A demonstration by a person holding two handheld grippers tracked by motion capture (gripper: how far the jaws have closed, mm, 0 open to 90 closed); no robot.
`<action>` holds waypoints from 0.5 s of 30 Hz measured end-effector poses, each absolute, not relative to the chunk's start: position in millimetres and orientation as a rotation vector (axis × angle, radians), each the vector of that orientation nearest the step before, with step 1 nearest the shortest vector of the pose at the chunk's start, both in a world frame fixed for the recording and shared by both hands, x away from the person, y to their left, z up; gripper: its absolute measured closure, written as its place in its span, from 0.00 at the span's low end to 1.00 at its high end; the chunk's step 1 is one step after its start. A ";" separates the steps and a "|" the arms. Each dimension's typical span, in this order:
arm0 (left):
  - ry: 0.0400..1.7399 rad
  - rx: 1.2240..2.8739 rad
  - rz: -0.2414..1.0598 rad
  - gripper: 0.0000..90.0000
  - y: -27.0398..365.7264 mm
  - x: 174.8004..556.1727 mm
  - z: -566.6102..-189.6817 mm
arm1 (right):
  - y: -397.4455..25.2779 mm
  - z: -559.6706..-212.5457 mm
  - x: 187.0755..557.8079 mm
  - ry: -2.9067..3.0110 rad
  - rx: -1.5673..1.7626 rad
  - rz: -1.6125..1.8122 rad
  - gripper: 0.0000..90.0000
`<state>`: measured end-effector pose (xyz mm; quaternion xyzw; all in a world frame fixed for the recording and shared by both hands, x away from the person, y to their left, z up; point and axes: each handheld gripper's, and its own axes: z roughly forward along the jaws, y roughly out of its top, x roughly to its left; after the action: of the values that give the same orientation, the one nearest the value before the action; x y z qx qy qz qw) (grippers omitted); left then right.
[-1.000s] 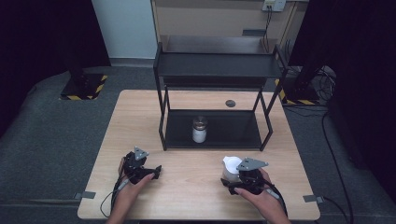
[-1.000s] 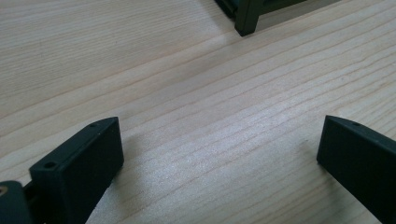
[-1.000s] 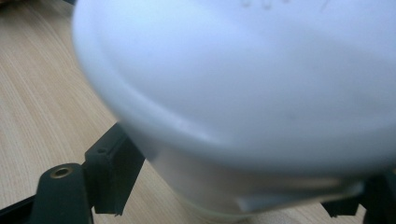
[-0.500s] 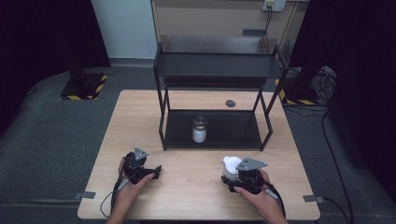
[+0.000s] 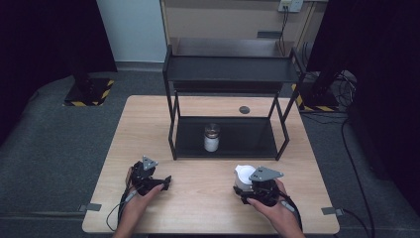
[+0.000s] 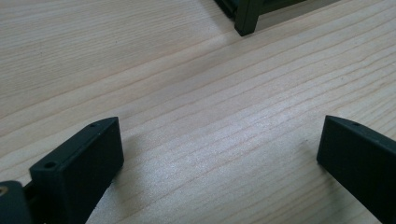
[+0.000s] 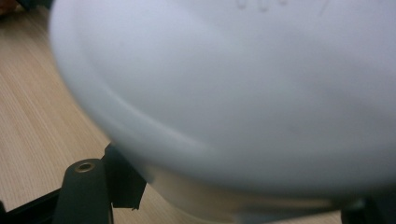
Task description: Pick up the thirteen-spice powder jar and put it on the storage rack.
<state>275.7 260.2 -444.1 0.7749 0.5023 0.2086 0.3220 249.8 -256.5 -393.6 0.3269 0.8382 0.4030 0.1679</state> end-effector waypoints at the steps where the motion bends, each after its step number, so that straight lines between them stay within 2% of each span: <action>1: 1.320 2.034 0.548 0.00 260.1 275.6 -444.1 | -256.8 -391.8 249.3 2.378 0.937 1.149 0.35; 15: 1.320 2.034 0.548 0.00 260.1 275.7 -444.1 | -260.0 -386.4 254.8 2.359 0.988 1.114 0.35</action>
<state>275.7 260.1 -444.1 0.7747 0.5027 0.2085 0.3220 254.8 -260.0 -386.4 0.3488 0.8325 0.3932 0.1753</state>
